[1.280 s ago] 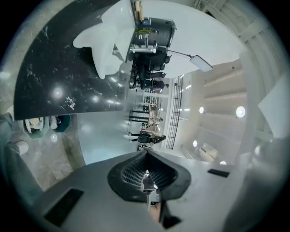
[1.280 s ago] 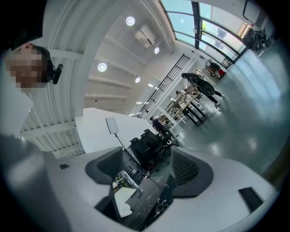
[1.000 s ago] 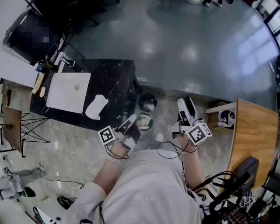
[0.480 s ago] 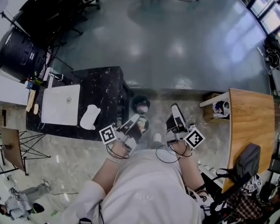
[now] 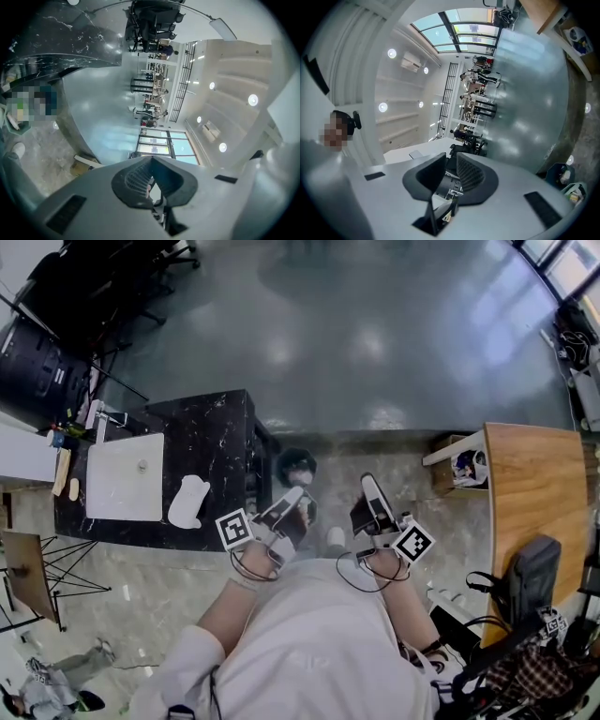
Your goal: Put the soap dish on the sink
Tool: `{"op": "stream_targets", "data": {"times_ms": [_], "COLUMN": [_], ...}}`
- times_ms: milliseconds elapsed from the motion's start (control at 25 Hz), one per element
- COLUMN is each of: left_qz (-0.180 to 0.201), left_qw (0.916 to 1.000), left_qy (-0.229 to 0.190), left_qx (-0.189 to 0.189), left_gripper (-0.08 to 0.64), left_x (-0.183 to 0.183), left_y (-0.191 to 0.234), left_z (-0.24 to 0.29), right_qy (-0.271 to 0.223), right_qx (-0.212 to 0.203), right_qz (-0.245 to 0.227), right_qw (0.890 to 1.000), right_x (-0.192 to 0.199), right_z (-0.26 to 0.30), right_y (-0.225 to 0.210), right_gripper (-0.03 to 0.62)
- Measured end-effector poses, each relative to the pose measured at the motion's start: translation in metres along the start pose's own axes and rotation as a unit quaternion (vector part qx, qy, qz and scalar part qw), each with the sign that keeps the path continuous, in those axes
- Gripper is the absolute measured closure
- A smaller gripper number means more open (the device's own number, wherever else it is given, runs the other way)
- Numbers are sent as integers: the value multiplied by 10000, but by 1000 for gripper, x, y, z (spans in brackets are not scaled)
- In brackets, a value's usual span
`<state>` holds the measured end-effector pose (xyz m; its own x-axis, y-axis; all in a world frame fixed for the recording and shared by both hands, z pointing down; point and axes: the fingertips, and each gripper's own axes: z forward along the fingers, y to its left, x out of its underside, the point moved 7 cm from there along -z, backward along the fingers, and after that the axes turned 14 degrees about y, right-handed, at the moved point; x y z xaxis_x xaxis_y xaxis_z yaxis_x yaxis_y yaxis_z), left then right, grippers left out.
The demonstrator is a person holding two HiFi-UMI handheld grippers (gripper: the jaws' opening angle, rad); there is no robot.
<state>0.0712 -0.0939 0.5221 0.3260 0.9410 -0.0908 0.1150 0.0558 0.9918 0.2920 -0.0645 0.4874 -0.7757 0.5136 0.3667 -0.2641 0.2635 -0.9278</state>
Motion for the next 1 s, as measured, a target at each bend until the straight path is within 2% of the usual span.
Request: {"op": "stream_targets", "data": {"times_ms": [200, 720, 1000], "left_qz": [-6, -38, -15], "left_qw": [9999, 9999, 9999], "left_qy": [99, 9, -68], "left_qx": [32, 118, 158], "left_gripper": [552, 552, 552], "left_x": [-2, -1, 4], "left_y": [1, 0, -3], "left_z": [6, 8, 6], "right_qy": [-31, 195, 234], "right_qx": [-92, -156, -197], "right_qz": [68, -119, -63], "right_qw": [9999, 9996, 9995], "right_x": [2, 2, 2], "right_z": [0, 4, 4], "right_y": [-4, -2, -2], "right_gripper": [514, 526, 526]}}
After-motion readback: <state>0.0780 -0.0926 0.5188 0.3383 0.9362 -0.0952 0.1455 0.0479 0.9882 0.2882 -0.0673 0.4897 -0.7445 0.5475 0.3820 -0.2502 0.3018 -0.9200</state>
